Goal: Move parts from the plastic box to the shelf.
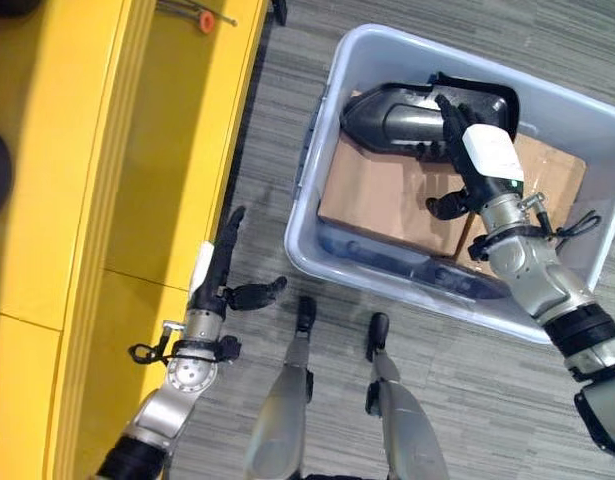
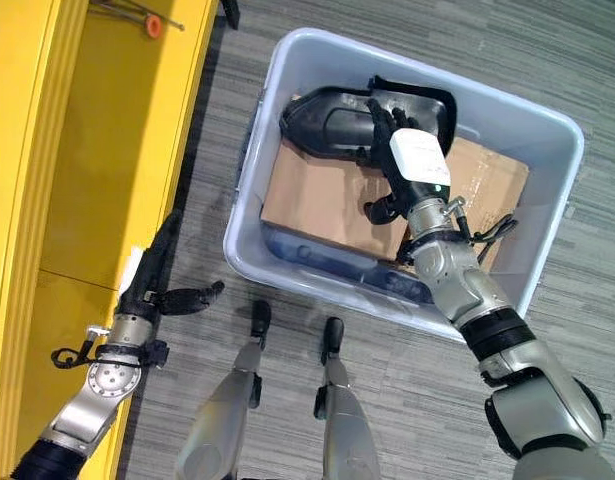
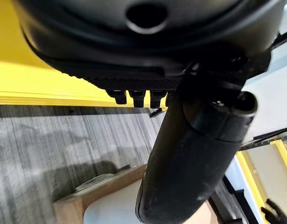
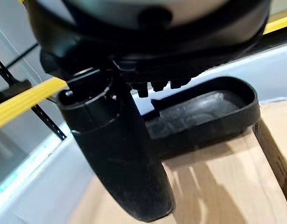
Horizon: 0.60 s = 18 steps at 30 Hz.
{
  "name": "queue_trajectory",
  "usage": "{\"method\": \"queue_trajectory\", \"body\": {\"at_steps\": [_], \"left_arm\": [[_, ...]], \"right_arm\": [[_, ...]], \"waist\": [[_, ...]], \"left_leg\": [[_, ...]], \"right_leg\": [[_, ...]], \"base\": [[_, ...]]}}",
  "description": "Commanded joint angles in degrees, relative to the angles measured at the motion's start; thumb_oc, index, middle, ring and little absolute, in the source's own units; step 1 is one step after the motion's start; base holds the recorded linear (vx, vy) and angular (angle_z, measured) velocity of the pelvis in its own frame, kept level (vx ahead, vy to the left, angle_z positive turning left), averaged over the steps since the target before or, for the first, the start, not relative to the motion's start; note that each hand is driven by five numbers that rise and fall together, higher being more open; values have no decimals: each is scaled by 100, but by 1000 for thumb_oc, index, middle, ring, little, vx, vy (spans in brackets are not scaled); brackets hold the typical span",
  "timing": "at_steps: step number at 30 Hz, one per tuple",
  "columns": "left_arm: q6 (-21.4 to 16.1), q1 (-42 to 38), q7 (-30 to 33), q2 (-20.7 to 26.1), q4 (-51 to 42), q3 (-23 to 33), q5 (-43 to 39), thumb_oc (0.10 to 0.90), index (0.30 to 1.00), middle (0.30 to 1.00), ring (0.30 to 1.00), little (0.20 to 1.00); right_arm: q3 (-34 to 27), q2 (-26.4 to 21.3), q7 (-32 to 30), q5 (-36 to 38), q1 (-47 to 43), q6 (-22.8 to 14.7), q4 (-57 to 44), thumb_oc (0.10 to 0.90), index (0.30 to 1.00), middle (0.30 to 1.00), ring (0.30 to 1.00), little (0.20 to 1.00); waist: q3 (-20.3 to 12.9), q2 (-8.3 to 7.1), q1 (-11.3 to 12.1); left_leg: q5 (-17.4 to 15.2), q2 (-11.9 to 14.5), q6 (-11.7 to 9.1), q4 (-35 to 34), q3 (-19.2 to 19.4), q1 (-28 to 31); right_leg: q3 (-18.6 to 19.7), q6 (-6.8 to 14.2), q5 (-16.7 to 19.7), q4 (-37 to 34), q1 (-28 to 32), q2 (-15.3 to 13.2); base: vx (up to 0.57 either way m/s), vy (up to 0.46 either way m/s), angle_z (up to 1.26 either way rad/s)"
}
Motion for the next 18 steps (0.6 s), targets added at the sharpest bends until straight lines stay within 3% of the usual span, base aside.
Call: {"method": "queue_trajectory", "body": {"at_steps": [1, 6, 12, 16, 17, 18], "left_arm": [[-501, 221, 273, 175, -581, 238, 13, 900, 1000, 1000, 1000, 1000], [-545, 169, 355, 192, -562, 274, -9, 900, 1000, 1000, 1000, 1000], [-576, -42, 444, 102, -441, 185, -99, 900, 1000, 1000, 1000, 1000], [-545, -172, 518, -13, -370, 109, -78, 900, 1000, 1000, 1000, 1000], [-521, -219, 530, -52, -345, 84, -84, 900, 1000, 1000, 1000, 1000], [-469, -273, 574, -181, -278, 55, -113, 900, 1000, 1000, 1000, 1000]], "right_arm": [[343, -447, -184, -185, -785, -102, 17, 900, 1000, 1000, 1000, 1000], [638, -562, -187, -136, -1293, -82, 547, 900, 1000, 1000, 1000, 1000], [864, -312, -223, 174, -1767, -35, 1833, 900, 1000, 1000, 1000, 1000], [596, 25, -297, 541, -1630, -2, 2378, 900, 1000, 1000, 1000, 1000], [422, 177, -331, 769, -1521, -15, 2429, 900, 1000, 1000, 1000, 1000], [-88, 555, -451, 1488, -1243, -77, 2534, 900, 1000, 1000, 1000, 1000]], "waist": [[-323, -150, -77], [-182, -116, -24], [-30, -67, 90], [-30, -17, 131], [-30, -5, 138], [-30, 46, 137]], "left_leg": [[-172, 549, -388, 307, 26, 32], [-190, 496, -368, 387, -23, -134], [-227, 404, -326, 561, -102, -393], [-233, 351, -306, 600, -151, -508], [-230, 338, -299, 591, -164, -514], [-230, 321, -286, 572, -175, -486]], "right_leg": [[100, 401, -249, 890, -277, -710], [68, 411, -258, 998, -417, -749], [17, 411, -247, 1079, -565, -798], [-39, 413, -247, 1072, -612, -823], [-46, 411, -245, 1062, -604, -827], [-52, 414, -247, 1032, -569, -837]], "base": [[0, 0, 0], [-11, 0, 6], [-15, 6, 5], [-4, 3, 3], [3, 31, 2], [18, 44, 1]]}}
